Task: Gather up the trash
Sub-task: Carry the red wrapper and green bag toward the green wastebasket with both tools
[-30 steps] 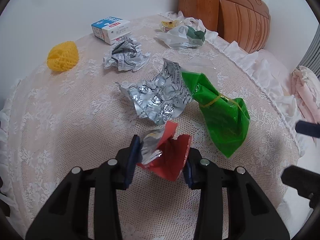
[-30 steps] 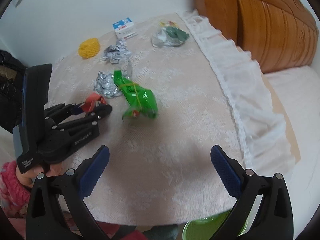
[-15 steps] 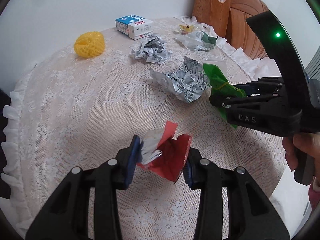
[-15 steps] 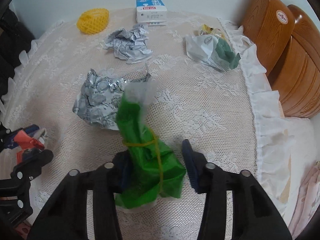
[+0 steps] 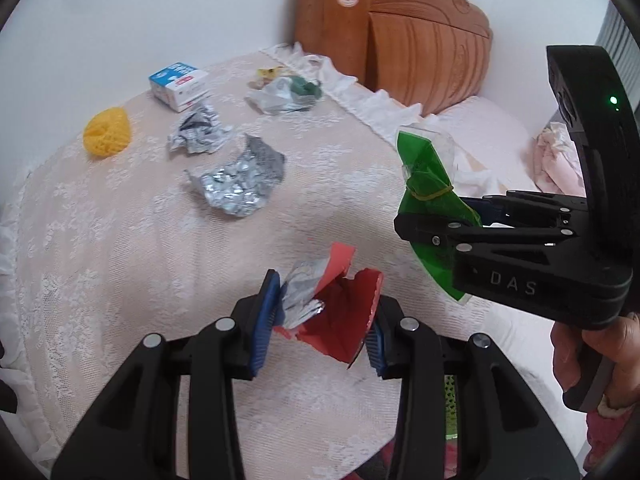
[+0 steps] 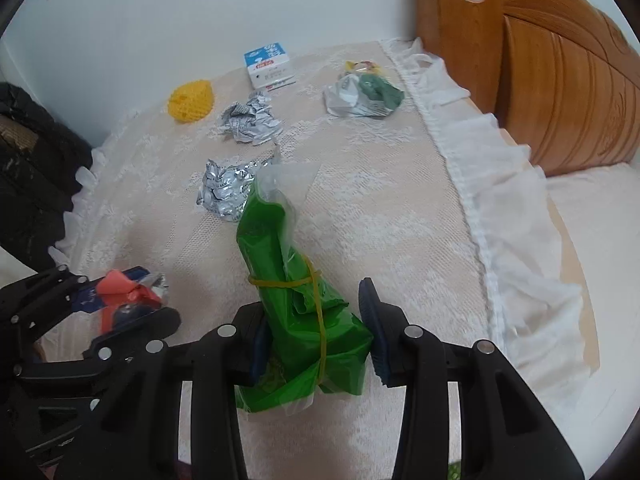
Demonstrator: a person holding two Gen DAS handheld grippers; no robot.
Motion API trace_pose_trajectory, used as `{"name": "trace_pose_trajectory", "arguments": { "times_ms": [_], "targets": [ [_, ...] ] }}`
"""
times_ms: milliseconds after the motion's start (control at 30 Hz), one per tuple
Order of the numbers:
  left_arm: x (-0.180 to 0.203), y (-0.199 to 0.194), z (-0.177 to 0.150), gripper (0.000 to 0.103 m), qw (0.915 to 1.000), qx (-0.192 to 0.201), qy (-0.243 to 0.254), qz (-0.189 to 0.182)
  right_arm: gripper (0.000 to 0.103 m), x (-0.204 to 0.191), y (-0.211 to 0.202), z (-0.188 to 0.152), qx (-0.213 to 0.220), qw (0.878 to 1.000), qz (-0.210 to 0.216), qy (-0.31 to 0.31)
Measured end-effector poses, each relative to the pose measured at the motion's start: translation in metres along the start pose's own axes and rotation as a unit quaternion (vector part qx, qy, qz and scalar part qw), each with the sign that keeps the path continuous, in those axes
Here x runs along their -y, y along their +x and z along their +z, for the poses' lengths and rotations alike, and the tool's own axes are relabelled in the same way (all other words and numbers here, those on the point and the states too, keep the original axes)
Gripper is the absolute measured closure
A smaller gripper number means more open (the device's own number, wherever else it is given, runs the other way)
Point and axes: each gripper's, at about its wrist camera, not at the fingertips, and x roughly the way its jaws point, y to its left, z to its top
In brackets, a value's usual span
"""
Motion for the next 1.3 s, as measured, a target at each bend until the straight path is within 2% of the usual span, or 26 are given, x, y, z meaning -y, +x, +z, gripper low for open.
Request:
{"name": "trace_pose_trajectory", "arguments": {
  "times_ms": [233, 433, 600, 833, 967, 1067, 1300],
  "targets": [
    [0.081, -0.009, -0.014, 0.065, 0.9949, -0.004, 0.084, -0.057, 0.062, 0.045, -0.062, -0.068, 0.011, 0.996, -0.016, 0.082],
    [0.139, -0.006, -0.030, 0.065, 0.9856, -0.013, 0.144, -0.087, 0.062, 0.083, -0.085, -0.129, -0.002, 0.986, -0.041, 0.160],
    [0.171, -0.003, -0.036, 0.065, 0.9797, -0.020, 0.174, -0.097, 0.062, 0.115, -0.094, -0.159, -0.001, 0.973, -0.048, 0.227],
    [0.210, 0.010, -0.049, 0.065, 0.9686, -0.047, 0.213, -0.120, 0.062, 0.141, -0.116, -0.189, 0.017, 0.963, -0.077, 0.259],
    [0.235, 0.025, -0.065, 0.065, 0.9588, -0.063, 0.242, -0.134, 0.062, 0.152, -0.123, -0.211, 0.013, 0.957, -0.098, 0.272],
    [0.253, 0.046, -0.081, 0.065, 0.9487, -0.083, 0.271, -0.140, 0.062, 0.163, -0.121, -0.233, -0.007, 0.951, -0.107, 0.288],
    [0.292, 0.130, -0.145, 0.065, 0.9169, -0.190, 0.318, -0.149, 0.062, 0.178, -0.126, -0.273, -0.043, 0.945, -0.121, 0.302]
  ]
}}
